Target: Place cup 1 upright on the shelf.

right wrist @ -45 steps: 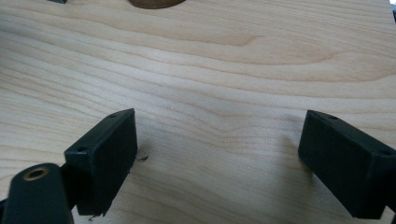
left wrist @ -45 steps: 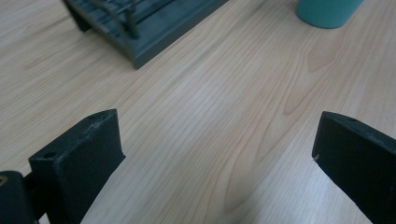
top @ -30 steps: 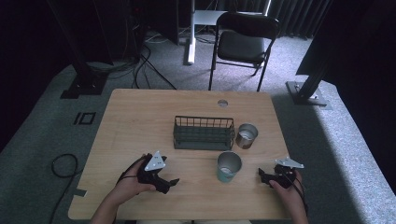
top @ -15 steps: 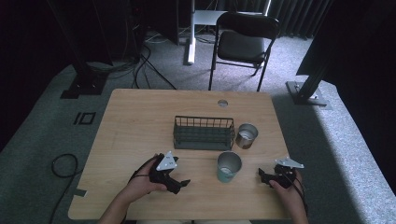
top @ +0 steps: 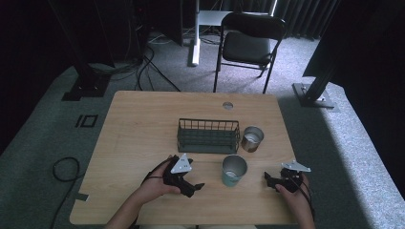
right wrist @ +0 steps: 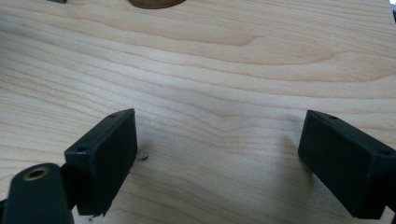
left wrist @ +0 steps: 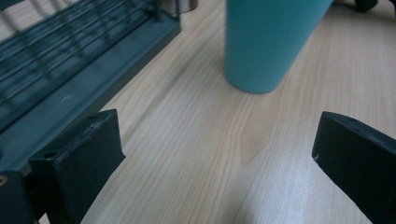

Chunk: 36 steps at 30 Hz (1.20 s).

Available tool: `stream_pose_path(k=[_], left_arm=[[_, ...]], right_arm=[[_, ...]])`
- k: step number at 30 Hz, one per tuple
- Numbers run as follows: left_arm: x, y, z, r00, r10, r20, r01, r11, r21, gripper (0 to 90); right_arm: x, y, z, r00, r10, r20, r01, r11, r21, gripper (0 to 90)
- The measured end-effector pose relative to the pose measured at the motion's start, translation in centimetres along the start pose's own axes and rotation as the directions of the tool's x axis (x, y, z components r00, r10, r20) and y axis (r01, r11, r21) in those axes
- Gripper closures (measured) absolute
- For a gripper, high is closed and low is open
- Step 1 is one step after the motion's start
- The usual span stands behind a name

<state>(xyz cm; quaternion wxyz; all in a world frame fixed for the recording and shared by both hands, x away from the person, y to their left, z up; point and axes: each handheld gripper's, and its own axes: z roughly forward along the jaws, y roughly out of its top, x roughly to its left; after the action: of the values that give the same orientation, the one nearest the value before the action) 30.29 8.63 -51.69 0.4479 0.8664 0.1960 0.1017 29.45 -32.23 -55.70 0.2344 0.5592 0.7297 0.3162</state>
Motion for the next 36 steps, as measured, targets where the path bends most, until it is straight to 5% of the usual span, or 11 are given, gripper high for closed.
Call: stream_pose_path(k=[23, 36], left_arm=[[-1.5, 3.3, 3.1, 0.9961, 0.068, 0.056, -0.066, 0.9969, -0.043, 2.2], [-2.0, 4.5, 4.2, 0.9929, 0.064, 0.1, -0.055, 0.9948, -0.086, 2.2]], right_arm=[[0.0, 0.0, 0.0, 1.0, 0.0, 0.0, 0.0, 1.0, 0.0, 11.4], [0.0, 0.0, 0.0, 1.0, 0.0, 0.0, 0.0, 1.0, 0.0, 11.4]])
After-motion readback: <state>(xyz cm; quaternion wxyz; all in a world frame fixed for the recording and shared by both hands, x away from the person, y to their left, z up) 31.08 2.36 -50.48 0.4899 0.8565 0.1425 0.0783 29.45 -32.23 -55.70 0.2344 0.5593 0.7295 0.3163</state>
